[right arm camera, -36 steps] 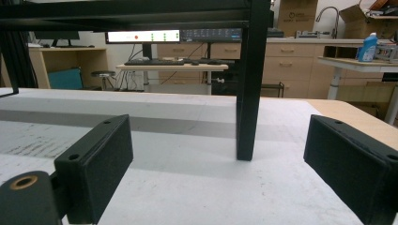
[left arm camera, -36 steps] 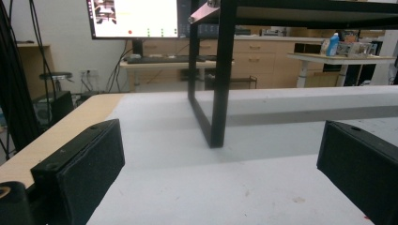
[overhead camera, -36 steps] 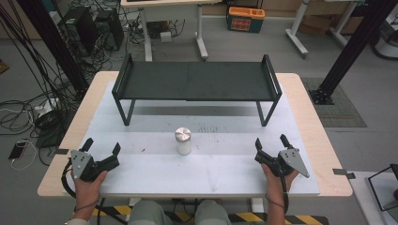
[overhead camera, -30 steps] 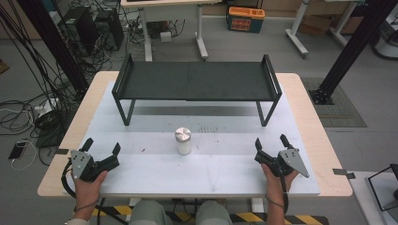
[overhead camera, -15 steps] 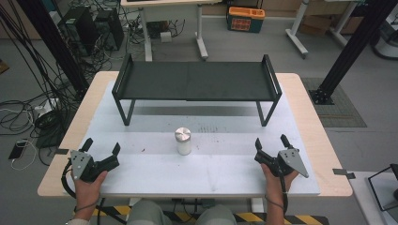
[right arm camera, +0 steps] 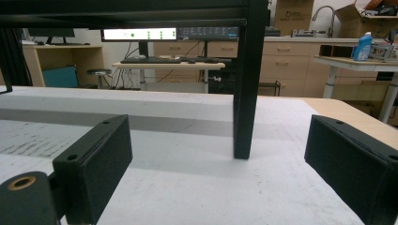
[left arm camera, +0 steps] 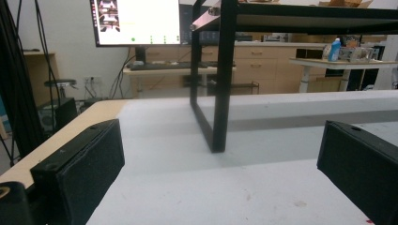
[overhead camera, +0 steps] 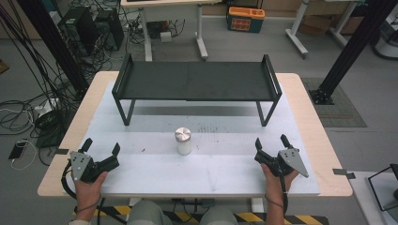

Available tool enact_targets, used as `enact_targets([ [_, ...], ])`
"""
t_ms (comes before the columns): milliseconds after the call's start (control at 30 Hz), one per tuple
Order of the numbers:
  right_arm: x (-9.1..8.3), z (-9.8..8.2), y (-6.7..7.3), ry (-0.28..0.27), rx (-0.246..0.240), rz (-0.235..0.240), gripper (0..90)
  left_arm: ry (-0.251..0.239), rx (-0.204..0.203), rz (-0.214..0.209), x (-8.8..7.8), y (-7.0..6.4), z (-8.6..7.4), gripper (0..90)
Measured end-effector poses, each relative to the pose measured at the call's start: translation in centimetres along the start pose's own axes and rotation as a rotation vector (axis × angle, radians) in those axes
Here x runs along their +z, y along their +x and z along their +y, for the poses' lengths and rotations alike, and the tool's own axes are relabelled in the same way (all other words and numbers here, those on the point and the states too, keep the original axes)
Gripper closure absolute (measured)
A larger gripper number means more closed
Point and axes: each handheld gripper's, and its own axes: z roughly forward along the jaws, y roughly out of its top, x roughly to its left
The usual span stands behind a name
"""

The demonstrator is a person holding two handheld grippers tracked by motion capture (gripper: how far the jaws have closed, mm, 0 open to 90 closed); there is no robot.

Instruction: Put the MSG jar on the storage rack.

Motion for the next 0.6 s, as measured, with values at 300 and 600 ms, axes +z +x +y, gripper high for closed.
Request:
enact_targets([
  [300, -0.04, -0.09, 0.15, -0.006, -0.001, -0.007, 6.6, 0.0, -0.001, 0.003, 0.01, -0.05, 0.0, 1.2],
  [600, -0.04, -0.11, 0.17, -0.008, 0.0, -0.01, 4.0, -0.001, 0.0, 0.007, -0.02, -0.12, -0.02, 1.2],
])
